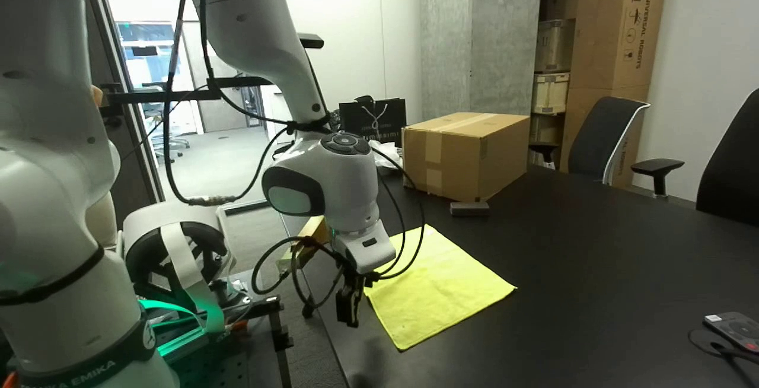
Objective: Fold the yellow towel
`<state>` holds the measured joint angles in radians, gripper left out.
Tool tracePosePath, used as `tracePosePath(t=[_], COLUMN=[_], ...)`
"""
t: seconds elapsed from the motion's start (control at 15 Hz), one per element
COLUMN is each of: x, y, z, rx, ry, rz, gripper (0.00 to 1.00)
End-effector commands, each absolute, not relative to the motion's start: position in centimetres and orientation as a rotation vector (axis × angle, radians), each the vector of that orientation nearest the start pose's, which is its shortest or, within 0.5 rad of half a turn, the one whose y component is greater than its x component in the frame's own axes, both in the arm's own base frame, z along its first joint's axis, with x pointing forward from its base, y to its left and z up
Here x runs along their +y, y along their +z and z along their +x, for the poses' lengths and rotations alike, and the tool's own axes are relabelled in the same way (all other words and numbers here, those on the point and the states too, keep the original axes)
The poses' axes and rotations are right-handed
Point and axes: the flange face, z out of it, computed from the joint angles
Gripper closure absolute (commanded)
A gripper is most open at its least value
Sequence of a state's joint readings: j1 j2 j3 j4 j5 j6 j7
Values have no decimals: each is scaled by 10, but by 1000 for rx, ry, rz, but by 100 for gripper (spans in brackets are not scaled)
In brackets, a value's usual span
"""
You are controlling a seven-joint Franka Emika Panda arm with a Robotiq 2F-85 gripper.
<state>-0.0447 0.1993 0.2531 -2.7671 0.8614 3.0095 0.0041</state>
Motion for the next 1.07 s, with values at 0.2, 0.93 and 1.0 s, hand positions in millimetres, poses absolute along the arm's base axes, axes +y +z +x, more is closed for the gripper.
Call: tracePosePath(t=[0.2, 0.93, 1.0], x=[10, -25, -28], y=[139, 95, 94], z=[381, 438, 443], rx=[921, 794, 783], ry=[-35, 23, 19], rz=[-2816, -2936, -2952], gripper=[0, 0, 0])
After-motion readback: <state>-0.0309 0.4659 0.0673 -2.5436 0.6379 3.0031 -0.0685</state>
